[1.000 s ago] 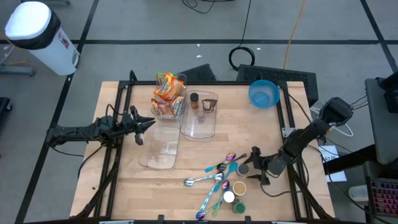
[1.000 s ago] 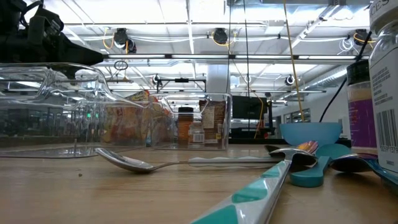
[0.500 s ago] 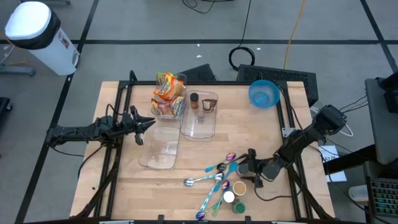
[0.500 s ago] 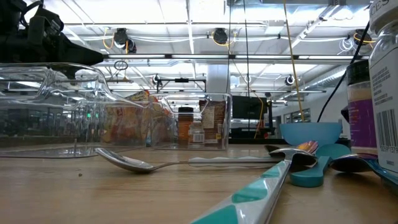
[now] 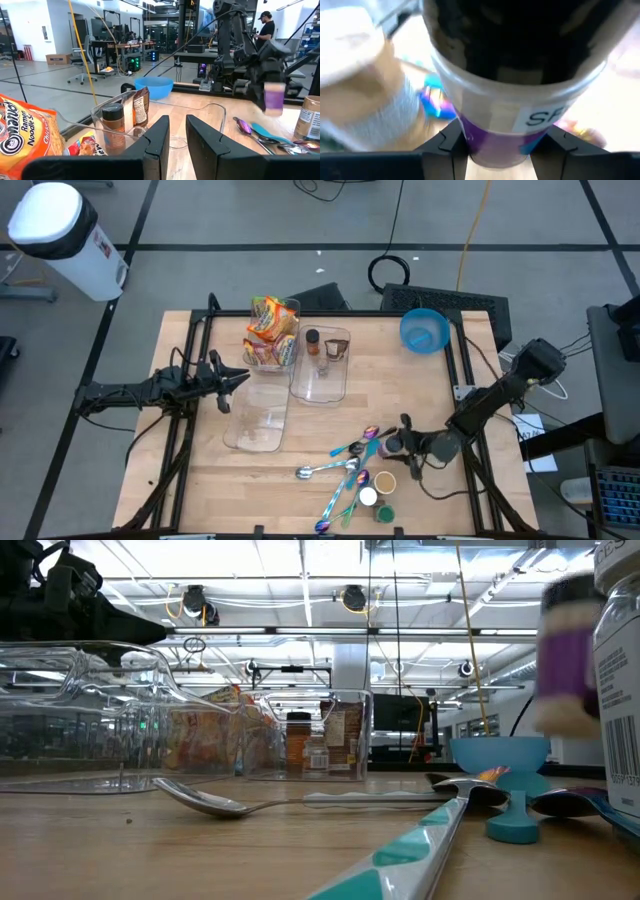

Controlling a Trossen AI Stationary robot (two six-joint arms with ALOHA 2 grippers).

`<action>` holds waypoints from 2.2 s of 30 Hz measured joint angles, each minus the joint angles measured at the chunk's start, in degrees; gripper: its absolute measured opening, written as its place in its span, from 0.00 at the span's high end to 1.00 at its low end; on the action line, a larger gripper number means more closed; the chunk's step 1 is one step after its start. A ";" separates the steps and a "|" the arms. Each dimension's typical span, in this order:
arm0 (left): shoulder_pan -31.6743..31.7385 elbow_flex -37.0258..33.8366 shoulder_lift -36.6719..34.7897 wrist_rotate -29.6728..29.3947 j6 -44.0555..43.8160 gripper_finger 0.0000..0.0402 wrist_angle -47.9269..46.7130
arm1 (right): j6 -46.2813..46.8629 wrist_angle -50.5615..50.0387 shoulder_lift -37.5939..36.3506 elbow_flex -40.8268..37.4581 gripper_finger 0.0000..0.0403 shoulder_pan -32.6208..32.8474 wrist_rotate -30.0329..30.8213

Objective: Pick & Place Food Item
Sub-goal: Put the purple spice bottle into the middle transparent bin

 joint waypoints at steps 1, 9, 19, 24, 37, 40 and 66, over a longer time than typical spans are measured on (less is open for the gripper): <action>-0.01 -0.01 -0.01 -0.02 0.00 0.83 0.02 | -1.38 0.06 -1.94 0.00 0.63 -0.07 1.88; -0.02 -0.02 0.00 0.00 -0.24 0.83 0.31 | -13.52 6.06 -18.39 0.54 0.63 -7.46 9.07; -0.02 0.00 -0.02 0.02 -7.10 0.83 9.81 | -12.65 -22.91 -17.86 17.38 0.63 -29.85 -9.66; 0.00 0.00 -0.02 0.02 -6.82 0.83 10.19 | -11.90 -23.28 -9.00 20.79 0.63 -39.47 -18.59; -0.01 0.00 0.00 -0.11 -8.96 0.83 11.15 | -11.94 -16.29 3.22 20.94 0.63 -45.18 -27.04; -0.02 0.00 0.00 0.03 -9.51 0.83 13.33 | -12.91 -16.11 3.04 20.90 0.63 -44.66 -27.25; 0.08 48.78 60.23 2.38 -5.68 0.18 -9.22 | -14.94 -14.65 3.10 20.76 0.63 -43.69 -27.15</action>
